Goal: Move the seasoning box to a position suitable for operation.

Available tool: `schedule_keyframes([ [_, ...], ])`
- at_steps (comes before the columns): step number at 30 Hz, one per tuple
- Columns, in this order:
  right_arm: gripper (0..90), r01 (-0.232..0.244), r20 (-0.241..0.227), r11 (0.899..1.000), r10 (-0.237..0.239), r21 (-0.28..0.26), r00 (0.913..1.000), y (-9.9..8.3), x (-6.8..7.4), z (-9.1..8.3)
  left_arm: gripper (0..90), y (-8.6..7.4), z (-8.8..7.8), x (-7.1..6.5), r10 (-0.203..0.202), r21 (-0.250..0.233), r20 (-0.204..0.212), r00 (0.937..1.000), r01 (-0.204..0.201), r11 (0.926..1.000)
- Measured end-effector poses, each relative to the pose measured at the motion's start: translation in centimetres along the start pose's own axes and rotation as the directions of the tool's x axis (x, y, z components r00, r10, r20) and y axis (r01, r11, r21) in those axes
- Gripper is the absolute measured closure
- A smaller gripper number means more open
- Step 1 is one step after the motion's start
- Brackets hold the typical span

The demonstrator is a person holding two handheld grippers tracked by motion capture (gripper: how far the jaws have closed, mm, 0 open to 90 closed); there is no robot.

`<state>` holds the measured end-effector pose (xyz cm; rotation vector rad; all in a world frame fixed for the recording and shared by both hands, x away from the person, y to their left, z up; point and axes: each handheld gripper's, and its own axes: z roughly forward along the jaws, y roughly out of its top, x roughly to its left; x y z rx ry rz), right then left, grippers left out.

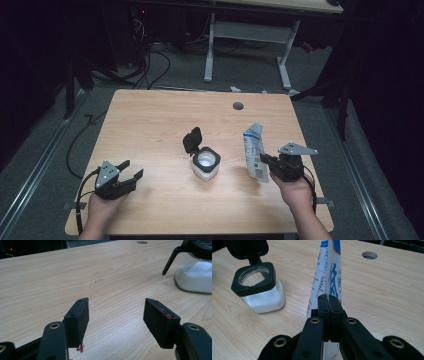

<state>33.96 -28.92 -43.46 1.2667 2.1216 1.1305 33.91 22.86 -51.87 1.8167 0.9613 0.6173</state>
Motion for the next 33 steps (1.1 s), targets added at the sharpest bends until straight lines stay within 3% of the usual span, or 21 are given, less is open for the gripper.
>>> schedule_keyframes([
  [5, 90.0, -0.026, -0.006, 0.999, 0.026, -0.047, 0.9997, -0.4, -0.5, -0.2, 37.7, 0.0, -0.2, -0.1, -0.001, -0.009, -0.006, 1.0000, 0.001, 1.0000],
  [11, 90.0, -0.021, 0.017, 0.992, 0.023, -0.128, 0.9996, -0.9, -0.6, -0.3, 37.7, 0.0, -0.3, 0.1, -0.016, -0.014, -0.001, 0.9999, 0.016, 0.9998],
  [23, 90.0, -0.032, 0.048, 0.966, 0.046, -0.257, 0.9978, -2.7, -1.3, 0.9, 37.5, -0.1, -0.4, -0.2, -0.012, -0.021, 0.031, 0.9995, 0.012, 0.9997],
  [28, 90.0, -0.043, 0.045, 0.949, 0.060, -0.314, 0.9972, -3.6, -1.6, 1.7, 37.5, -0.2, -0.5, -0.3, -0.018, -0.032, 0.025, 0.9995, 0.019, 0.9993],
  [33, 90.0, -0.048, 0.045, 0.944, 0.066, -0.326, 0.9968, -3.9, -1.7, 2.6, 37.5, -0.4, -0.1, -0.3, -0.013, -0.013, 0.029, 0.9995, 0.013, 0.9998],
])
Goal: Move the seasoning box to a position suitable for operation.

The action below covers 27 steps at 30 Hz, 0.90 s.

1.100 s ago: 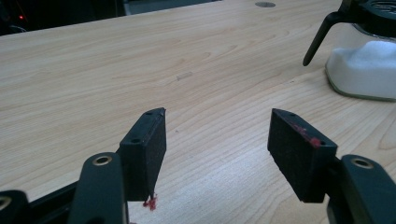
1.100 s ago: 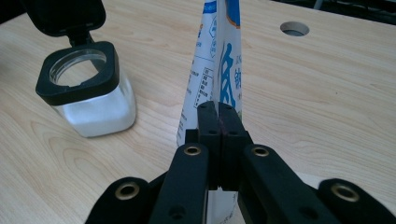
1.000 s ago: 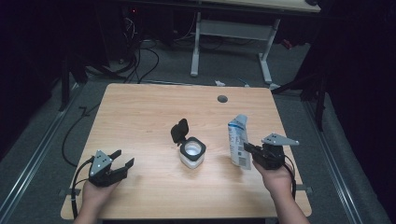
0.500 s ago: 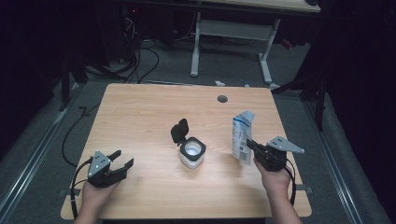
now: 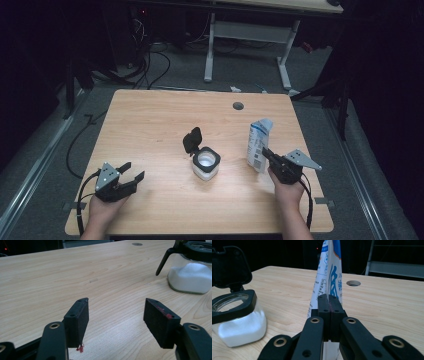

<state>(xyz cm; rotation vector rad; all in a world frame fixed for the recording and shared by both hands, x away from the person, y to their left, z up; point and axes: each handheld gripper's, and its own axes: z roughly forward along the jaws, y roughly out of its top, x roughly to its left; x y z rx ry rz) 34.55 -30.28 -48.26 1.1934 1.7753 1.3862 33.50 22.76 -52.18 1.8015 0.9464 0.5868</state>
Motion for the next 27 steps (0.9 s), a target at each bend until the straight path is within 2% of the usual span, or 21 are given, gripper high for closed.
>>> schedule_keyframes([
  [3, 90.0, 0.010, 0.000, 1.000, -0.010, -0.012, 0.9999, -0.1, 0.1, 0.3, 37.5, 0.0, 0.1, 0.0, -0.007, 0.001, -0.001, 1.0000, 0.007, 1.0000],
  [7, 90.0, 0.000, -0.003, 1.000, 0.000, -0.023, 1.0000, 0.1, -0.2, 0.6, 37.6, 0.0, 0.1, -0.1, -0.005, 0.002, -0.002, 1.0000, 0.005, 1.0000],
  [14, 90.0, 0.026, 0.004, 1.000, -0.026, -0.003, 0.9996, -0.2, -0.1, 1.2, 37.6, 0.0, 0.2, -0.1, 0.001, 0.004, -0.004, 1.0000, -0.001, 1.0000],
  [27, 89.3, 0.014, 0.008, 1.000, -0.014, 0.009, 0.9999, -0.7, -0.3, 0.6, 37.6, 0.1, 0.0, 0.0, -0.011, -0.007, 0.002, 0.9999, 0.011, 0.9999],
])
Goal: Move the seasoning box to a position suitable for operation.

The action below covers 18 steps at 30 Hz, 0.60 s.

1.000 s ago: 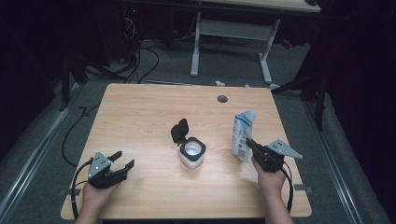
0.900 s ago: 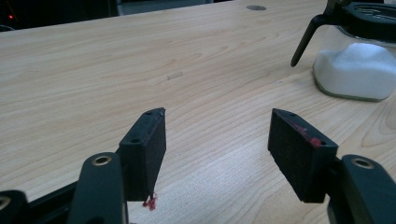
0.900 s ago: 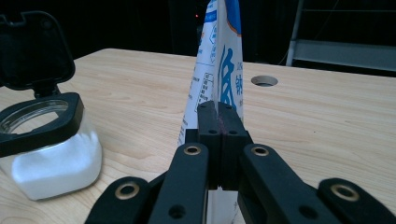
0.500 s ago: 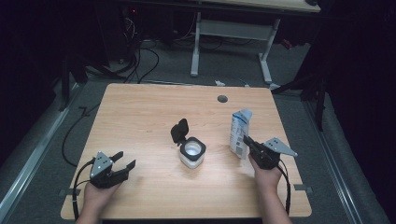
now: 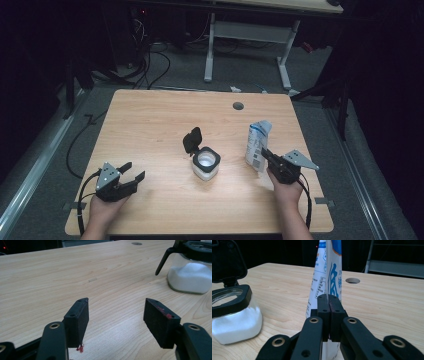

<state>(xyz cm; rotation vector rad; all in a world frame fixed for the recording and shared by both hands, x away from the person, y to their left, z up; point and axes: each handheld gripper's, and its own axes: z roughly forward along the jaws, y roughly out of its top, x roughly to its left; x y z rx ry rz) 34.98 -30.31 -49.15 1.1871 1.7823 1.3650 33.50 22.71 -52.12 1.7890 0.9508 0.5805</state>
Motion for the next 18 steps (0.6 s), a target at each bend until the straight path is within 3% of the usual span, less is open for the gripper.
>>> schedule_keyframes([
  [18, 80.3, -0.016, -0.003, 0.999, 0.016, 0.049, 0.9999, -0.87, 0.49, -0.74, 37.6, -0.01, -0.10, 0.04, 0.000, 0.006, 0.002, 1.0000, 0.000, 1.0000],
])
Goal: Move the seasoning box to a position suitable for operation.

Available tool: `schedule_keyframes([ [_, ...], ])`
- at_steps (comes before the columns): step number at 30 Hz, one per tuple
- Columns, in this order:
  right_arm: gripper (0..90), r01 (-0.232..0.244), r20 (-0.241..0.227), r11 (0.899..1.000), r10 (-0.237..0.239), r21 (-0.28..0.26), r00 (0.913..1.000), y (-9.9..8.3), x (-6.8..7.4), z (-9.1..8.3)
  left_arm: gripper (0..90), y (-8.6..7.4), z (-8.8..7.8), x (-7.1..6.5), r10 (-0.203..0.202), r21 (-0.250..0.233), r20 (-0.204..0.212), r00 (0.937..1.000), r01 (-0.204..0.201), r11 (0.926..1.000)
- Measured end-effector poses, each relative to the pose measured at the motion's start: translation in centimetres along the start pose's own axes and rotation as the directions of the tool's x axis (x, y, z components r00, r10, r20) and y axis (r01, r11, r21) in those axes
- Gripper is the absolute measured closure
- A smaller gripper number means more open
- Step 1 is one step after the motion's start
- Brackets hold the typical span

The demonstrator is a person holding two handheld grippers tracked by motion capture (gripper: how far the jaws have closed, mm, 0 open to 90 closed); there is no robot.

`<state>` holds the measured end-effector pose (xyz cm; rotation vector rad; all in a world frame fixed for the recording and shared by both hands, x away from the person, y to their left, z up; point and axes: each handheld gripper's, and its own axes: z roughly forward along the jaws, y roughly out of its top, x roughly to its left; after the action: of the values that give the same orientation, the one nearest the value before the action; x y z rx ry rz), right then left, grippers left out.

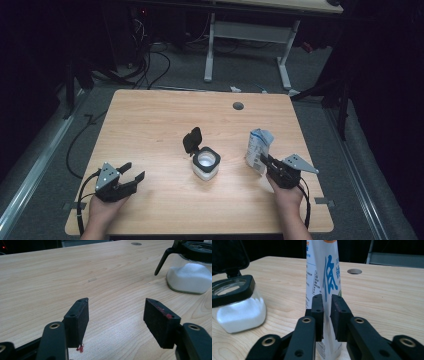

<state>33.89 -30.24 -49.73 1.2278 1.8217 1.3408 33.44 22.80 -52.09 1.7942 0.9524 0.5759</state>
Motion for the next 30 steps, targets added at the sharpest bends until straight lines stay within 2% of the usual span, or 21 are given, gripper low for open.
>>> schedule_keyframes([
  [6, 70.4, 0.005, 0.022, 1.000, -0.005, 0.006, 0.9998, 0.0, 0.2, -0.3, 37.5, 0.0, 0.0, 0.0, 0.003, 0.007, 0.002, 1.0000, -0.003, 1.0000],
  [11, 57.7, 0.017, 0.039, 0.999, -0.018, 0.028, 0.9991, -0.1, 0.5, -0.4, 37.6, -0.1, 0.1, -0.1, 0.001, 0.009, 0.007, 1.0000, -0.001, 1.0000],
  [18, 47.2, 0.051, 0.057, 0.997, -0.055, 0.063, 0.9968, -0.6, 1.1, -0.8, 38.0, 0.0, 0.3, -0.5, 0.009, 0.019, 0.022, 0.9997, -0.009, 0.9998],
  [24, 42.1, 0.057, 0.078, 0.996, -0.063, 0.075, 0.9949, -1.2, 1.5, -1.9, 38.0, 0.1, 0.4, -0.8, -0.003, 0.017, 0.031, 0.9995, 0.002, 0.9999],
  [30, 43.1, 0.059, 0.085, 0.994, -0.066, 0.088, 0.9942, -2.0, 2.0, -3.0, 38.3, 0.1, 0.8, -1.4, -0.001, 0.029, 0.044, 0.9990, 0.000, 0.9996],
])
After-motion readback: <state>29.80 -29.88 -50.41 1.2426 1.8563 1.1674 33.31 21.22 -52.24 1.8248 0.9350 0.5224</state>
